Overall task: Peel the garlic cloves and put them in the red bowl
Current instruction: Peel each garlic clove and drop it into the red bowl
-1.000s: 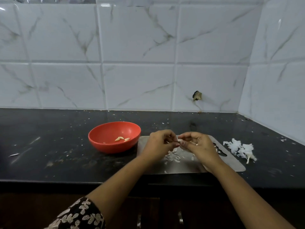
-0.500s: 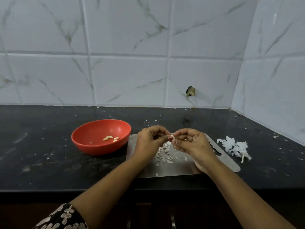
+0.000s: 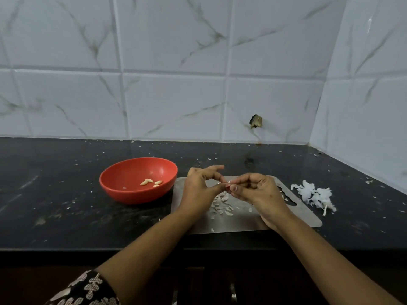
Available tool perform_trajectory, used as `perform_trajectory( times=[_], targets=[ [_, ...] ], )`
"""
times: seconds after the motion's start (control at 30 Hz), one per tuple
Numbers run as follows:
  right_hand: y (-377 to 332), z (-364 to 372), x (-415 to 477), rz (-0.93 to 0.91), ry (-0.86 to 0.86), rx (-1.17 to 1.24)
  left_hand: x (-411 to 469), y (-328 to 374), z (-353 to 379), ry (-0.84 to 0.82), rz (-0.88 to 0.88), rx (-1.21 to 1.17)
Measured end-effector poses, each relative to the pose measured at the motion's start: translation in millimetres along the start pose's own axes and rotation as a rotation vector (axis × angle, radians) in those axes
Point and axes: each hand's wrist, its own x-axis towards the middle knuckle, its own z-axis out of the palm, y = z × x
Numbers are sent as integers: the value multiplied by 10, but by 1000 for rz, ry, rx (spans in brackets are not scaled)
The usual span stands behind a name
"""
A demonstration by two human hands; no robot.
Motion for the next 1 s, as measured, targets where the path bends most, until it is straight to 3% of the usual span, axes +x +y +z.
perform_trajectory(
  times=[0.47,0.73,1.0],
  targets=[
    [40,-24,12,-56,-28,-55,63,-124,4,-199,69,-61],
    [57,3,39,-87,50,-4,63,-121,70,-139,109,-29],
    [38,-57,80,18,128,139,27,-118,113,-122,162,50]
  ],
)
